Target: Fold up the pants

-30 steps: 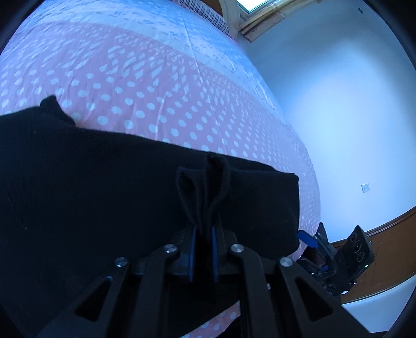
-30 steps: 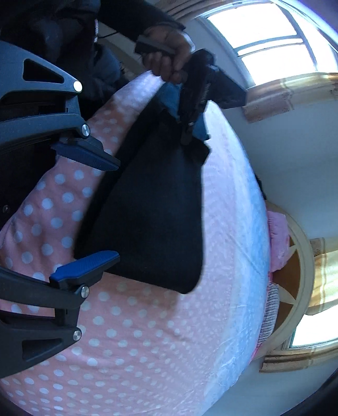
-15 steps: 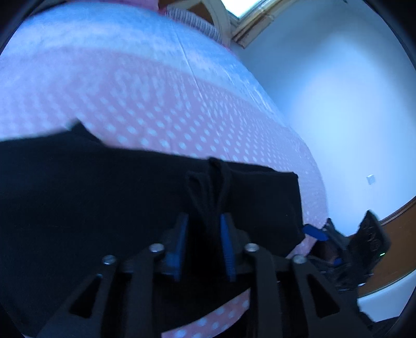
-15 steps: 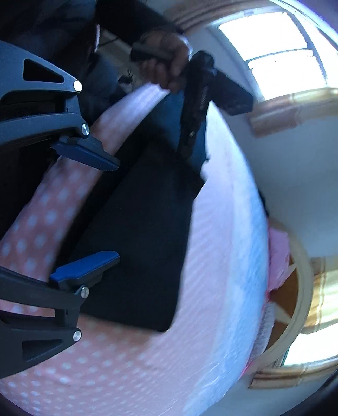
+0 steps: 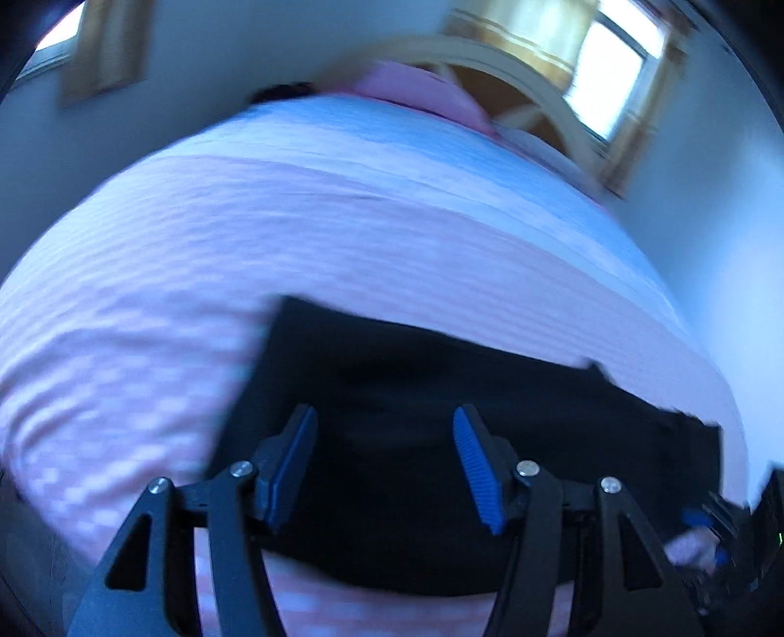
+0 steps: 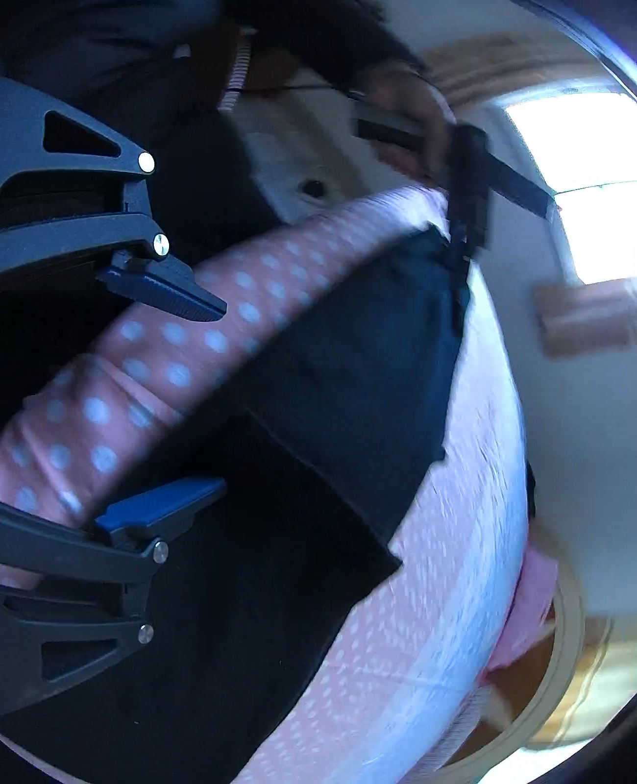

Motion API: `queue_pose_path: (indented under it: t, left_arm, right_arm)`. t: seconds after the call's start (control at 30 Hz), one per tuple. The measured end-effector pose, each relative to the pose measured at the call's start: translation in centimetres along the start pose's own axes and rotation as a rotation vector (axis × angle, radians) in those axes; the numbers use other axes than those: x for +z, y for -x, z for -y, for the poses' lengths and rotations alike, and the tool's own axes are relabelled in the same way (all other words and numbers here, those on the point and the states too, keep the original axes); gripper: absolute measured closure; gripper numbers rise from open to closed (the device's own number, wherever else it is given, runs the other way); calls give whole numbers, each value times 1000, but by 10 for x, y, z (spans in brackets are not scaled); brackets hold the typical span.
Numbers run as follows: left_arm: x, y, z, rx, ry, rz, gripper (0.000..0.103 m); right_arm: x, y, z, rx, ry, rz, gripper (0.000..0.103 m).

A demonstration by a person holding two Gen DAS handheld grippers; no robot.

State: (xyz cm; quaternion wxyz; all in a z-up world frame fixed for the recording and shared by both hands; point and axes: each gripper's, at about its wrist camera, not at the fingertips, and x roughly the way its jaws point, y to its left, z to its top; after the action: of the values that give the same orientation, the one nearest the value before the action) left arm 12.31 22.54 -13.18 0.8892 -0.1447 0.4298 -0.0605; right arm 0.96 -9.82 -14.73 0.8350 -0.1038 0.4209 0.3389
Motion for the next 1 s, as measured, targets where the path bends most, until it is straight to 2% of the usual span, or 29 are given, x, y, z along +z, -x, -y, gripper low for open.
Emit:
queue_pose_path:
  t: [0.07, 0.1, 0.13, 0.2, 0.27, 0.3, 0.33, 0.37, 0.4, 0.43, 0.5, 0.6, 0.77, 0.83, 0.9, 1.0]
  left_arm:
    - [-1, 3, -25, 11, 52, 22, 42]
    - [-1, 4, -35, 38, 76, 34, 42]
    - [-1, 5, -43, 31, 94, 48, 42]
    - [-1, 5, -51, -16, 128, 72, 42]
    - [-4, 1, -58, -57, 166, 63, 40]
    - [-7, -1, -55, -75, 176, 50, 40]
    - [-9, -4, -56, -104, 189, 45, 40]
    - [-12, -3, -58, -121, 187, 48, 40]
    - [-15, -3, -53, -135, 178, 45, 40]
    - [-15, -4, -50, -149, 164, 38, 40]
    - [-16, -4, -44, -148, 148, 38, 38]
    - [-17, -6, -39, -137, 120, 38, 38]
    - [-14, -9, -20, -83, 47, 36, 39]
    - [-14, -11, -13, -44, 9, 35, 44]
    - [-15, -10, -15, -29, -2, 34, 59]
    - [-14, -9, -21, -78, 36, 17, 71]
  right_arm:
    - [4, 7, 3, 51, -33, -4, 37]
    - [9, 13, 6, 66, -53, 24, 37]
    - [12, 19, 7, 50, -61, 54, 37]
    - [23, 29, 15, 21, -94, 113, 37]
    - [32, 27, 27, -33, -164, 164, 37]
    - [38, 23, 30, -54, -181, 160, 37]
    - [40, 12, 37, -58, -208, 120, 37]
    - [41, 0, 40, -25, -226, 66, 37]
    - [39, -15, 38, -31, -206, 10, 34]
    - [37, -14, 32, -70, -156, 40, 34]
    - [35, -10, 24, -91, -126, 34, 34]
    - [28, 13, 26, -43, -159, 105, 34]
    - [22, 38, 23, -40, -168, 183, 34]
    - [21, 42, 22, -38, -170, 202, 34]
    - [21, 44, 21, -41, -173, 207, 34]
    - [18, 45, 23, -48, -184, 201, 34]
